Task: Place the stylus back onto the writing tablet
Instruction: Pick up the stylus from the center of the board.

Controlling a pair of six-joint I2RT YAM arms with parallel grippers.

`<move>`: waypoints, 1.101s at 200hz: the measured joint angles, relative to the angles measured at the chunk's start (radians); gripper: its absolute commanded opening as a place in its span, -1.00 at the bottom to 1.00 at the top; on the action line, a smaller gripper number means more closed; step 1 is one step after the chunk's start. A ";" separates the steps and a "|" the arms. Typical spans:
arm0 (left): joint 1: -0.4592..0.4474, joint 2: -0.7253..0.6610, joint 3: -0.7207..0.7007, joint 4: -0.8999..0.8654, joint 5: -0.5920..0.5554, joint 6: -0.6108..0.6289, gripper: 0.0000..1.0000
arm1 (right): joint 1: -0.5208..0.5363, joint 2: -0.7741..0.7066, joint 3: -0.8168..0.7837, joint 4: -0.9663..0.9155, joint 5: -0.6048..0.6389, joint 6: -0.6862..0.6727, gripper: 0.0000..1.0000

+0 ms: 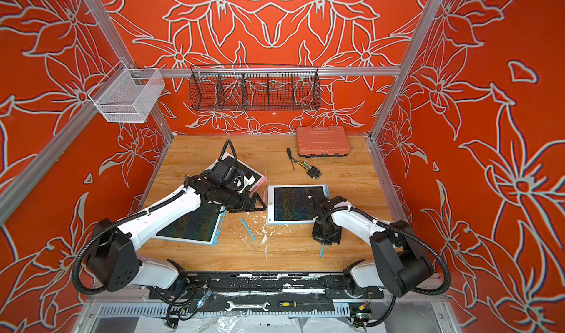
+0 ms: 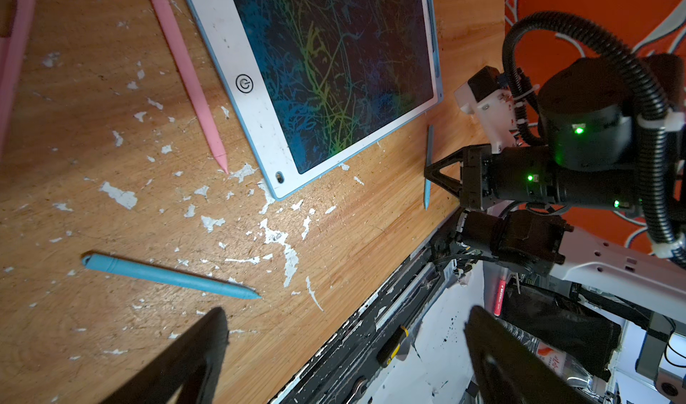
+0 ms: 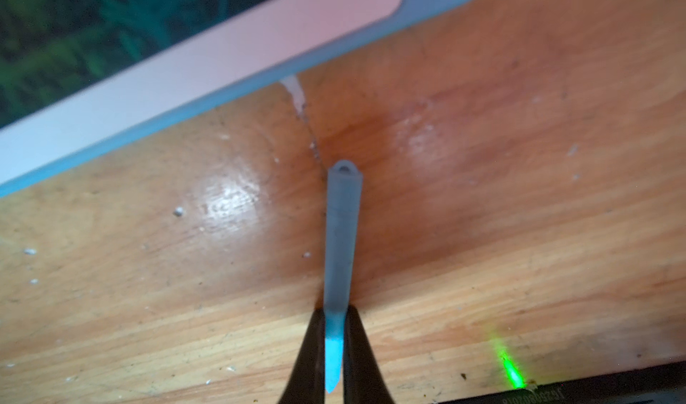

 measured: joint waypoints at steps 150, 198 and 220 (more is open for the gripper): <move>0.000 0.010 0.000 0.001 0.004 -0.001 0.95 | 0.128 0.047 0.042 0.019 0.062 -0.089 -0.86; 0.000 0.010 0.000 0.001 0.004 -0.001 0.95 | 0.161 0.077 0.064 0.009 0.084 -0.087 -0.91; 0.000 0.010 0.000 0.001 0.004 -0.001 0.95 | 0.168 0.079 0.066 0.011 0.086 -0.085 -0.92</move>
